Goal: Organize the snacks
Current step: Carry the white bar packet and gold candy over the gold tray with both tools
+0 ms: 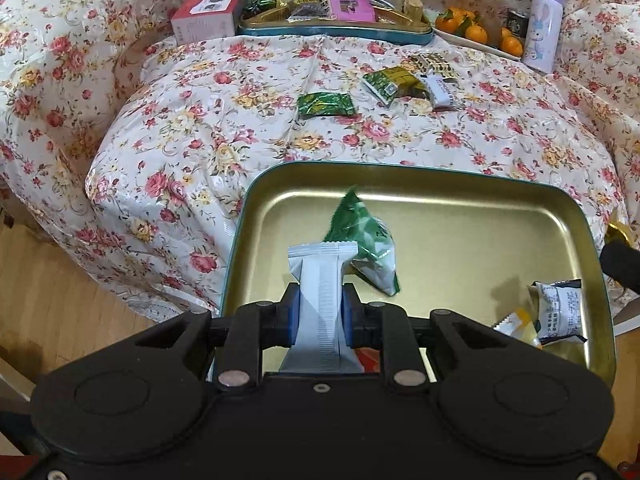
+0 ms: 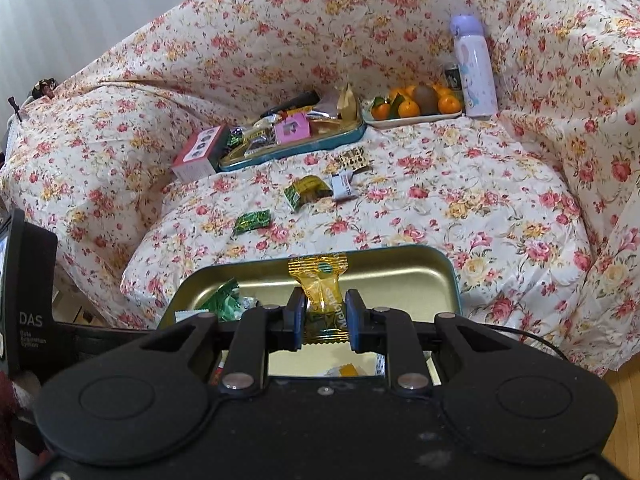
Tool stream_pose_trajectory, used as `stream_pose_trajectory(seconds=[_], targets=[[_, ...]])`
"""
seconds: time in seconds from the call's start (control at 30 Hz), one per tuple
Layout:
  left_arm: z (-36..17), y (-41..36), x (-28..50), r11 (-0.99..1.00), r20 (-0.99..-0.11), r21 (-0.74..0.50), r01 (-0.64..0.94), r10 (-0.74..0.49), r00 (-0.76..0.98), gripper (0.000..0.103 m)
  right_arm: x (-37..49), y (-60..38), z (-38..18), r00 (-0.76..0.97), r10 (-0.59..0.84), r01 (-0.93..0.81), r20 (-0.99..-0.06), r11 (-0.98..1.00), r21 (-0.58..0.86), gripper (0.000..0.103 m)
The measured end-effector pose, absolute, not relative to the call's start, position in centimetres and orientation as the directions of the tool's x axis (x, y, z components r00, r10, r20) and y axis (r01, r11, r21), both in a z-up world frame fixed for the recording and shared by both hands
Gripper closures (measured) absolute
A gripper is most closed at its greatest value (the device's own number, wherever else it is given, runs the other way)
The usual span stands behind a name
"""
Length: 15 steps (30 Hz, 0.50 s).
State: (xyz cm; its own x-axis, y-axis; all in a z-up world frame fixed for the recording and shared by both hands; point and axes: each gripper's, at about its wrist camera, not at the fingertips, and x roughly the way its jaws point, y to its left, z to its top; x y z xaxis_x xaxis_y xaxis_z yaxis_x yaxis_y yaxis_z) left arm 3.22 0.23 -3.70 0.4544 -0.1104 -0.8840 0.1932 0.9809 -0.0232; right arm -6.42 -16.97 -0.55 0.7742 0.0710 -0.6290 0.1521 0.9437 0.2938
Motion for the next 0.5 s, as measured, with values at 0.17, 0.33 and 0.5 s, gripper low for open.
stream_pose_trajectory(seconds=[0.17,0.33,0.5], targets=[[-3.59,0.65,3.38,0.982,-0.879,-0.033,0.188,-0.117,0.461,0.074,-6.15,-16.79,-0.82,0.766,0.08,0.151,-0.638,0.942,0.3,0.081],[-3.35,0.67,2.98,0.983,-0.874,-0.019,0.182,-0.105,0.475,0.068,-5.93,-16.56,-0.86,0.76,0.089,0.146,-0.643,0.942,0.303,0.081],[-3.5,0.51,2.61,0.984,-0.878,-0.012,0.178,-0.095,0.469,0.068,-5.51,-16.34,-0.87,0.756,0.095,0.139,-0.647,0.943,0.301,0.08]])
